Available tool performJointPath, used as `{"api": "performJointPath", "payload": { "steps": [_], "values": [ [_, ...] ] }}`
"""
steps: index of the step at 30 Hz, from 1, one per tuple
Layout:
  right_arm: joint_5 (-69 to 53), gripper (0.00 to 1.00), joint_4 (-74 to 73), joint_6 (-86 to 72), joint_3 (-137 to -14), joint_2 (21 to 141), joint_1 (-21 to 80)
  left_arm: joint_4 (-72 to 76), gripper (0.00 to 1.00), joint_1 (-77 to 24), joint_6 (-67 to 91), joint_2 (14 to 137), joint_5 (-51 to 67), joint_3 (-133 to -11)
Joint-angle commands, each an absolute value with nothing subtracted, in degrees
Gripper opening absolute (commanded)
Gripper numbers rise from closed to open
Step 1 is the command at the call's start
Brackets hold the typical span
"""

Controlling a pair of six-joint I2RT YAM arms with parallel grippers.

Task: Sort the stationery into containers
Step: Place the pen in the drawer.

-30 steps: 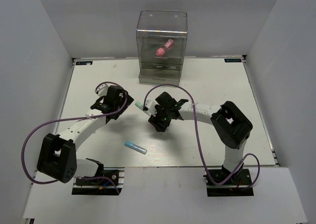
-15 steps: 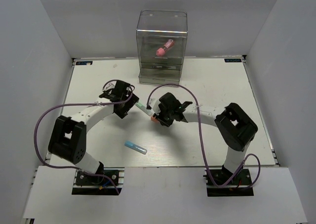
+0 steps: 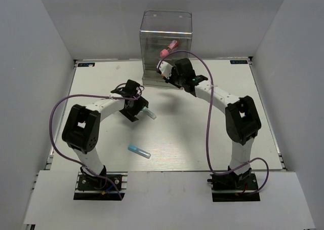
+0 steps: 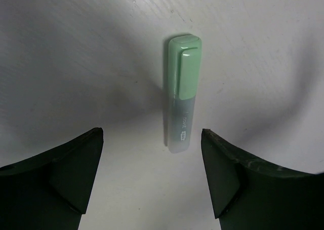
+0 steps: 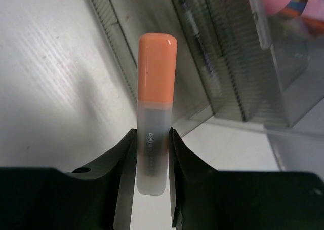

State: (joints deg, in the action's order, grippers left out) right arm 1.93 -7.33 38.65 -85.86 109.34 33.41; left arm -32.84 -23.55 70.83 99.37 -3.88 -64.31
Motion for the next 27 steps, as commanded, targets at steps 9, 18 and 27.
{"api": "performJointPath", "payload": {
  "steps": [9,18,27],
  "values": [
    [2.98,0.0,-3.96,52.82,-99.05,122.78,32.26,-34.89,0.88,-23.91,71.02,106.78,-2.2,-73.56],
    [4.04,0.0,-2.37,55.81,-103.18,127.09,31.03,-36.65,0.88,-23.91,70.49,109.34,-2.2,-75.5],
    [1.93,0.0,-2.55,56.77,-105.29,128.05,29.97,-37.27,0.88,-23.91,70.49,112.32,-2.2,-76.64]
  ]
}}
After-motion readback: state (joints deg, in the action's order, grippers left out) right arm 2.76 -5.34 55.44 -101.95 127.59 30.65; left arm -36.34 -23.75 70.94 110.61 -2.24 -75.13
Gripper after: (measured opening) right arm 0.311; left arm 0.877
